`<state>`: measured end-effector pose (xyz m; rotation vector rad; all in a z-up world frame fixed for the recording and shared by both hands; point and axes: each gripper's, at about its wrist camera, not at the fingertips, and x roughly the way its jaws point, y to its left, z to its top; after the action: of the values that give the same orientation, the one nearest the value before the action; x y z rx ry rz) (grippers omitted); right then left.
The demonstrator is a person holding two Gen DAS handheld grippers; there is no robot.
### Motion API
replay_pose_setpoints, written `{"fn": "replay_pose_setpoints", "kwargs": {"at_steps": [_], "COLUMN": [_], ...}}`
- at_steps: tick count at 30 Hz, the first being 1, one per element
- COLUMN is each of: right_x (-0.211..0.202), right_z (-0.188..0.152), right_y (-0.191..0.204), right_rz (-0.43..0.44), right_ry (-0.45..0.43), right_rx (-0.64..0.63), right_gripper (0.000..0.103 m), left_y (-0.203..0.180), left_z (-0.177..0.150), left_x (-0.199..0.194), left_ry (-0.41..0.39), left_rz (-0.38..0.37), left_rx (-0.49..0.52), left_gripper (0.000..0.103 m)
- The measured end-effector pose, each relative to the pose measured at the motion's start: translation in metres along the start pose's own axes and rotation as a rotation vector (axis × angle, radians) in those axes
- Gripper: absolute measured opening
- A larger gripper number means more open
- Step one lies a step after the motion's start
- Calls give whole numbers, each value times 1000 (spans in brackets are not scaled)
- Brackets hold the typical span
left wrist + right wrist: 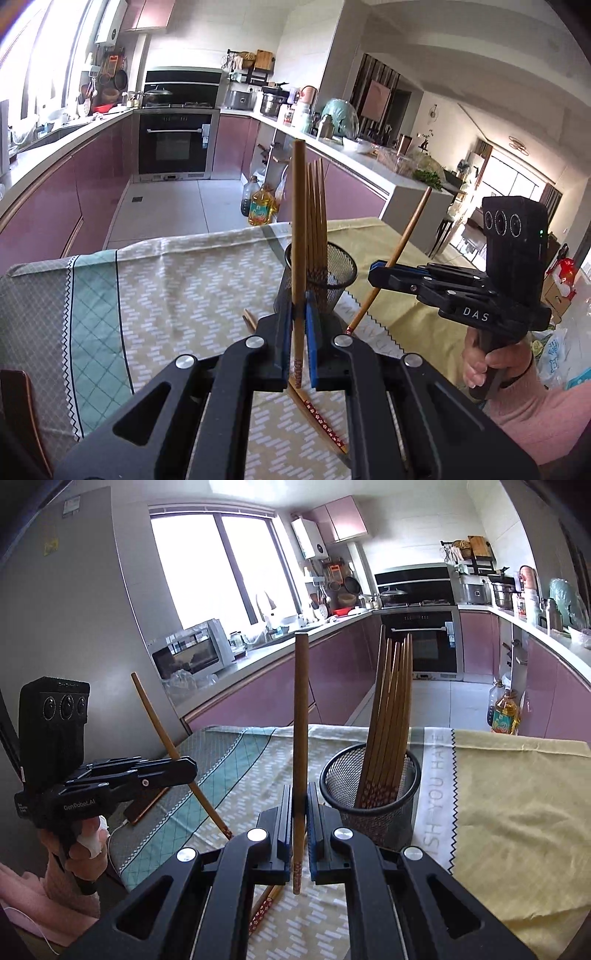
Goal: Organize utensils
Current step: 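Lift the left gripper's chopstick upright over the mesh cup while the right gripper lifts its own, then lower the left gripper's chopstick into the mesh cup while the right gripper inserts its own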
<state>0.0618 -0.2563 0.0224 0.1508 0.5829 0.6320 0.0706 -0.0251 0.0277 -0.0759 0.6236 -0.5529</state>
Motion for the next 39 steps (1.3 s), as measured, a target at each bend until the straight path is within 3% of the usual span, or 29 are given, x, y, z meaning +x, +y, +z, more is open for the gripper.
{"fn": "replay_pose_setpoints", "kwargs": {"at_steps": [39], "right_x": [-30], "right_z": [73], "right_y": [-19], "right_rz": [-64], "right_ry": [-170], "right_rx": [-46], "right_gripper": [6], "left_y": [-34], "left_z": [78], "left_x": [19], "left_ry": [-137], "left_rz": [-41], "left_rx": [67], "left_gripper": [7]}}
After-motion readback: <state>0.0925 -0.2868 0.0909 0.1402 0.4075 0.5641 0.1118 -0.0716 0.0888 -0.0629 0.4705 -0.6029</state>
